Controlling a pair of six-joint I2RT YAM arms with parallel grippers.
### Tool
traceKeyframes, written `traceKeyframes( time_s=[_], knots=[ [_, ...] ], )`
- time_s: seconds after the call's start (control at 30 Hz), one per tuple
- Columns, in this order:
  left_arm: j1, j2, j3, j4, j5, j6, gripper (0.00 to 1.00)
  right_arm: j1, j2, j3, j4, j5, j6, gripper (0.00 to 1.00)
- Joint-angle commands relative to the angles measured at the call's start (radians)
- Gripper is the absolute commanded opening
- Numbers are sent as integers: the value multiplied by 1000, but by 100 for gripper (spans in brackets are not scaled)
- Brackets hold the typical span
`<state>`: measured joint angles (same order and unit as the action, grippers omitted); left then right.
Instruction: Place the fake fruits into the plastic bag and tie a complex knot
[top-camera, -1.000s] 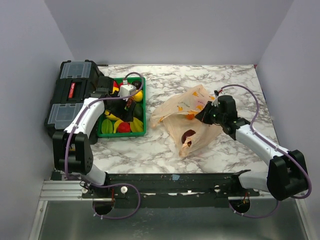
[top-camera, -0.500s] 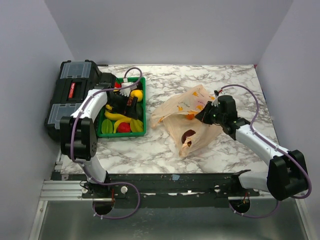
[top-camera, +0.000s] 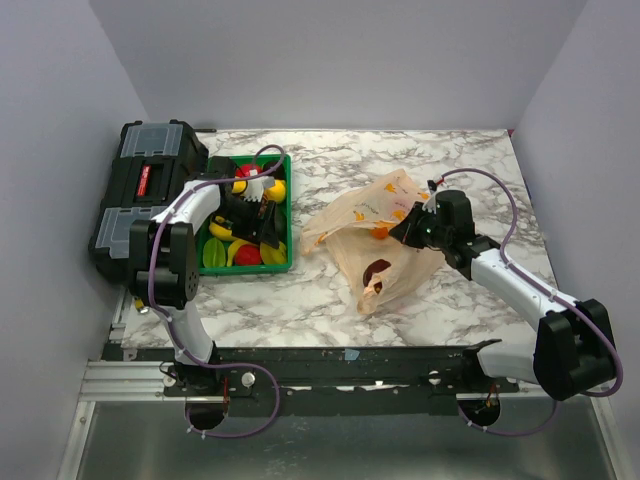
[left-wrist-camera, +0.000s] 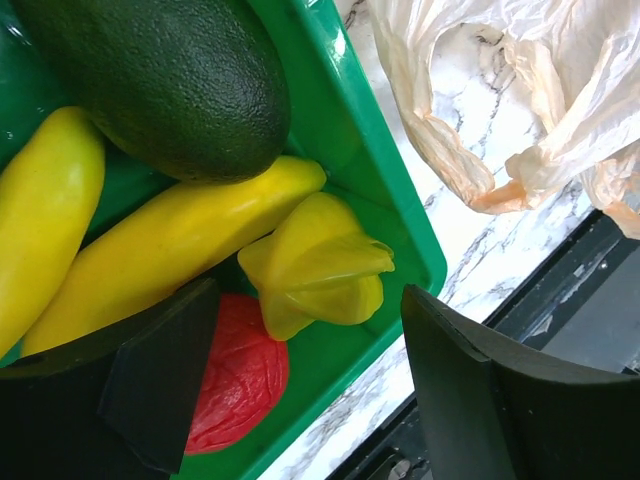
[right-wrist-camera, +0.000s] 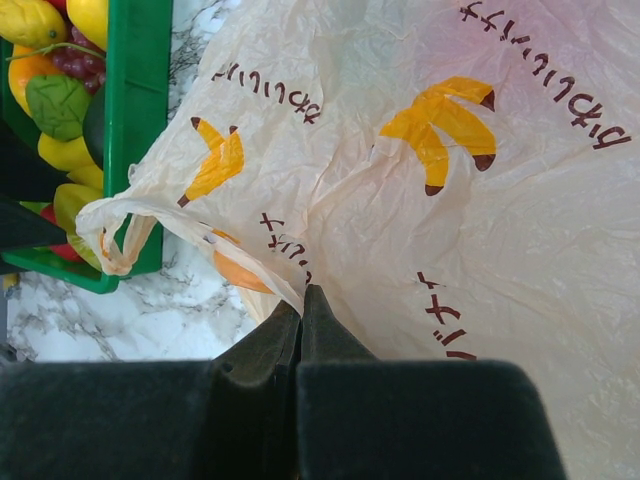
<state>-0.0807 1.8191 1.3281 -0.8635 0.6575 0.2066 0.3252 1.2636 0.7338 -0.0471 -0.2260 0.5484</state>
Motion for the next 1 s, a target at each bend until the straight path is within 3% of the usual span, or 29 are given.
traceKeyframes(
  time_s=[0.0,0.17,0.3,0.43,0.67,0.8,0.97],
  knots=[
    [-7,23,-15,-5,78,-24,75,-2,10,25,17,-13,-7,1],
    [-5,35,-12,6,87,-32,79,-2,13,26,14,-15,-9,1],
    [-4,21,-5,2,89,-20,67,-2,9,26,6,-9,-12,0],
    [-2,-28,-7,-3,92,-7,45,-3,11,26,4,-9,-13,1],
    [27,-130,-2,-24,84,-2,32,-2,13,30,6,-23,-3,1],
    [66,-220,4,-15,198,1,27,-1,14,39,11,-24,1,1],
    [33,-441,-153,248,336,-22,28,-3,22,47,20,-39,10,1]
  ],
)
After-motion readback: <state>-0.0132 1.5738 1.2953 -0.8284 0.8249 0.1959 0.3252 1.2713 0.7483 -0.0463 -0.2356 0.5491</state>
